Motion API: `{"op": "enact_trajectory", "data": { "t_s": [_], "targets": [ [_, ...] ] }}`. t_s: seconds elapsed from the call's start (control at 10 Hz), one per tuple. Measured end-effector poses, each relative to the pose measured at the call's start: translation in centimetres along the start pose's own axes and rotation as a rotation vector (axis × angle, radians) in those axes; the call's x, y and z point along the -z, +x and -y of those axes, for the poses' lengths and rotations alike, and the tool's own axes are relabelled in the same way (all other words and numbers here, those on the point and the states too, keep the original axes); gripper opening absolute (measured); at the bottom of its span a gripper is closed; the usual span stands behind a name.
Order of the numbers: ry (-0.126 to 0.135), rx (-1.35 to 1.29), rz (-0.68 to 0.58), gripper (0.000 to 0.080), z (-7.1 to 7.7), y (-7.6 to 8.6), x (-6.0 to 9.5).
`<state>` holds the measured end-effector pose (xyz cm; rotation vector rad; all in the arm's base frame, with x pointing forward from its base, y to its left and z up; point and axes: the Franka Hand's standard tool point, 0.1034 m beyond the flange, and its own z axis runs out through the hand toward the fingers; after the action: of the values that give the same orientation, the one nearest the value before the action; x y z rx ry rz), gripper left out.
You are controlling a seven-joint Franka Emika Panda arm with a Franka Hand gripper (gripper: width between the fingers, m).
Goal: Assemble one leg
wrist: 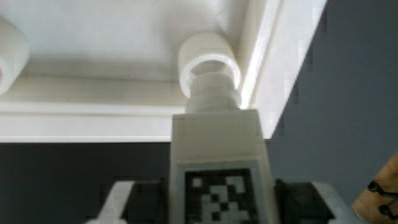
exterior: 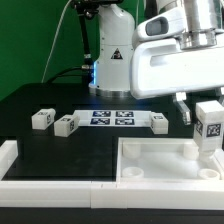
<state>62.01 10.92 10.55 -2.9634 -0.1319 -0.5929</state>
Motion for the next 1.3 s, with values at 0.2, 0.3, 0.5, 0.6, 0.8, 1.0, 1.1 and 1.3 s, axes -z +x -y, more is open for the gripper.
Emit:
{"op": "enact_trajectory", "data": {
  "t_s": [0.2,0.3,0.5,0.6,0.8,1.0,1.1,1.3],
  "targets": [
    [0.000,-0.003,0.012,0.0290,-0.1,-0.4,-0.9],
    [0.002,-0.003,0.017,0.0290,0.1,-0.6,-1.5],
    [0.003,-0.004,0.012,0.0290,0.0,-0.2,-2.4],
    [0.002,-0.006,0.016,0.0290,-0.1,-0.4,-2.6],
    [0.001,-0.006,0.015,0.0290,-0.1,-0.7,-3.0],
    [-0.004,-0.013,-0.026,0.0290,0.3,-0.8,-3.1],
    [-0.012,-0.027,-0.059,0.0290,0.3,-1.0,-3.1],
    [-0.016,-0.026,-0.071,0.0291,0.3,-1.0,-3.0]
  ]
}}
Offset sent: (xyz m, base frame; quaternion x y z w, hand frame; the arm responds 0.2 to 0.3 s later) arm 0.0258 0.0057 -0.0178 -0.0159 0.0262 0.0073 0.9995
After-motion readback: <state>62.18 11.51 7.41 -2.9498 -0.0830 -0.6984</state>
